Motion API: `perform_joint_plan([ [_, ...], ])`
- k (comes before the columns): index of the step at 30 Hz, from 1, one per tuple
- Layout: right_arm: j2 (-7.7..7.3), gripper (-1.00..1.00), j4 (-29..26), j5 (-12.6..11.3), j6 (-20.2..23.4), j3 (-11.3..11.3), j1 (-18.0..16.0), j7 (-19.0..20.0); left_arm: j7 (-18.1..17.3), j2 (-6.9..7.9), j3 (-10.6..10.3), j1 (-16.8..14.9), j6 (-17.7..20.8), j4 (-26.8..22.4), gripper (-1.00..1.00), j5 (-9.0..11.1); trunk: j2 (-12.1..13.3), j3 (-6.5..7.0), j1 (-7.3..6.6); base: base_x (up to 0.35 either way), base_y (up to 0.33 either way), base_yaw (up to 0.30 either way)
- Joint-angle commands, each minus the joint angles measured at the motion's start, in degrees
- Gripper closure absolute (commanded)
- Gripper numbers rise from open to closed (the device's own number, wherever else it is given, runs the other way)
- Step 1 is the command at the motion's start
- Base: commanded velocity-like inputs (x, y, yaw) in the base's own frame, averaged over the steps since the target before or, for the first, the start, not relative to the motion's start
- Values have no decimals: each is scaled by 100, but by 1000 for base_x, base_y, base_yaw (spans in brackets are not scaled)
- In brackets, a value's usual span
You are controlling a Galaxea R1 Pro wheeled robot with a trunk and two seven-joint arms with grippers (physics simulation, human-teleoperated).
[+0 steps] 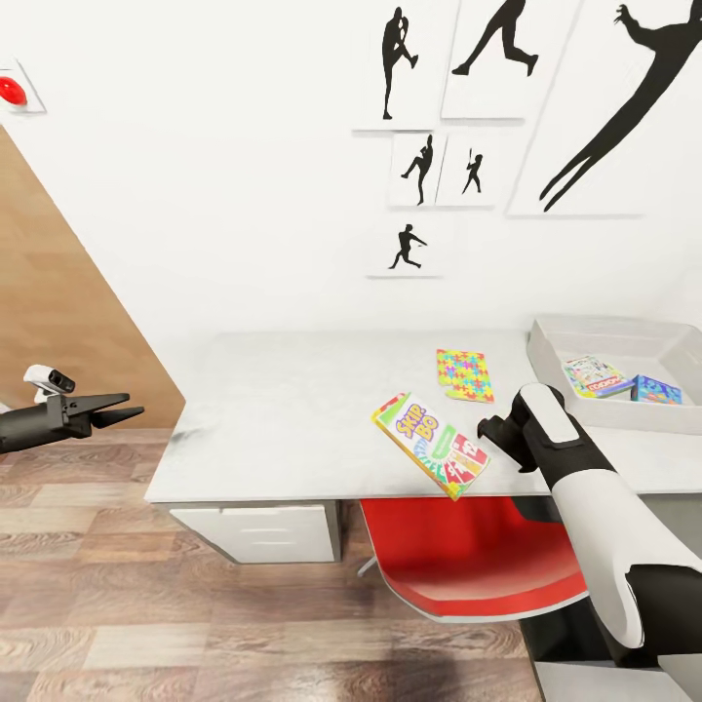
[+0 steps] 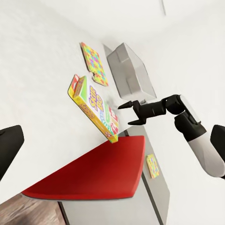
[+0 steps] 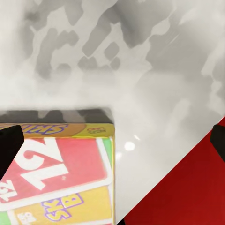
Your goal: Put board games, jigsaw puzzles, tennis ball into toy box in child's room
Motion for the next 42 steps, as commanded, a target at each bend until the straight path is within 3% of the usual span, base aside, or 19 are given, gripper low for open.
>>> perform_joint_plan([
  [1, -6, -100, -6, -34, 44, 18, -5, -40, -21, 2, -4, -4, 60, -1, -100, 0, -11, -10, 3, 0, 0, 4],
  [12, -6, -100, 45, -40, 74, 18, -5, 79, -21, 3, 1, -4, 71, 1, -100, 0, -11, -10, 3, 0, 11, 14],
  [24, -23, -100, 360, -36, 96, -7, -5, 803, -21, 9, 34, -3, 69, -1, -100, 0, -11, -10, 3, 0, 40, 1],
  [42, -29, -100, 443, -65, 294, -17, -5, 951, -21, 10, 37, -4, 73, 0, -100, 0, -11, -10, 3, 0, 2, 0],
])
